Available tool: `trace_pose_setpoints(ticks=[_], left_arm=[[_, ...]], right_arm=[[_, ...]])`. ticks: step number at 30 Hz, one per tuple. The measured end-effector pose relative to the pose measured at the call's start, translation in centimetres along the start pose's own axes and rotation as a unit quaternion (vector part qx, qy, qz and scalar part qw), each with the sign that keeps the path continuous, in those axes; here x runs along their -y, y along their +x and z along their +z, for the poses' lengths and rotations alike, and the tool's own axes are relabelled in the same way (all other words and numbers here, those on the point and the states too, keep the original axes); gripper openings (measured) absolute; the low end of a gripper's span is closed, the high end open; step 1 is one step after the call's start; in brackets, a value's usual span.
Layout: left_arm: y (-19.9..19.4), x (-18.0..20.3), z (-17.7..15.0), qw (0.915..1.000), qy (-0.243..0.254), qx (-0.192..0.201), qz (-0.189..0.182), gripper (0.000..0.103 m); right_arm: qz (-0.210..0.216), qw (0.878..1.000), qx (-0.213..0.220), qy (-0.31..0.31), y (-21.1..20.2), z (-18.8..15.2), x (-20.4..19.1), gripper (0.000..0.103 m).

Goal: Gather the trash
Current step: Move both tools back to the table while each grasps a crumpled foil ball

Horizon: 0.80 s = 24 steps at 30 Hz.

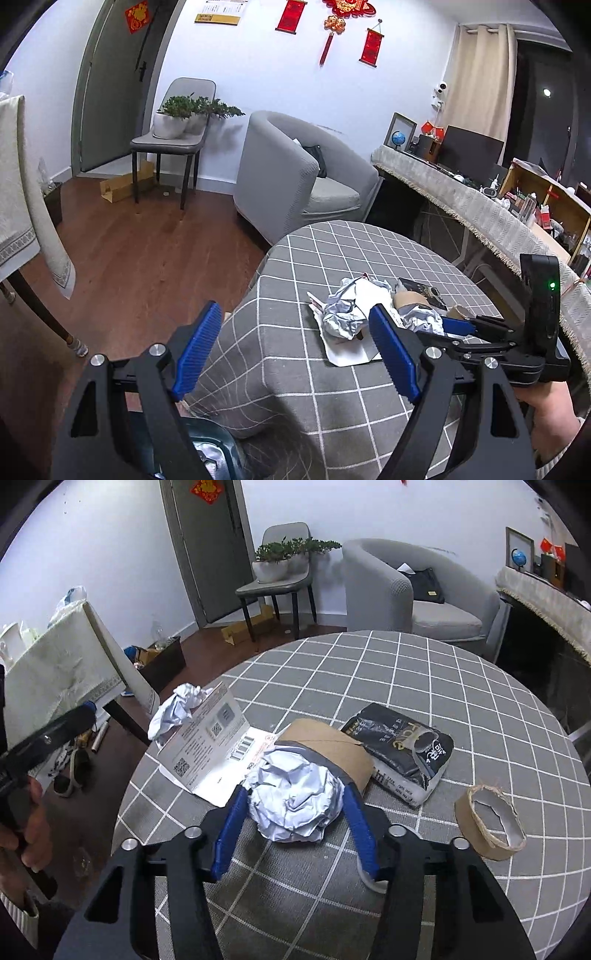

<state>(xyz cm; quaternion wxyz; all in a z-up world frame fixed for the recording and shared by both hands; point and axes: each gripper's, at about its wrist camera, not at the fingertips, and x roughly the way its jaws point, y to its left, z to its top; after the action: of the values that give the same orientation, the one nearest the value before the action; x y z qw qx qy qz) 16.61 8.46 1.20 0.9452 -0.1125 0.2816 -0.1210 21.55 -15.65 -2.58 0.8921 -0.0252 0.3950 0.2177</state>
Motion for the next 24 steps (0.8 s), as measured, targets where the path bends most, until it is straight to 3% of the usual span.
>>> trace_pose_setpoints(ticks=[11,24], left_arm=[[1.6,1.2,0.2,0.9999,-0.003,-0.003,-0.011,0.084],[3.8,3.0,-0.2,0.9995,0.027,-0.015,-0.001,0.084]], right_arm=[[0.095,0.993,0.027,0.065,-2.0,0.5,2.9,0.051],[0.121,0.987,0.076,0.077,-4.5,1.0,4.8,0.051]])
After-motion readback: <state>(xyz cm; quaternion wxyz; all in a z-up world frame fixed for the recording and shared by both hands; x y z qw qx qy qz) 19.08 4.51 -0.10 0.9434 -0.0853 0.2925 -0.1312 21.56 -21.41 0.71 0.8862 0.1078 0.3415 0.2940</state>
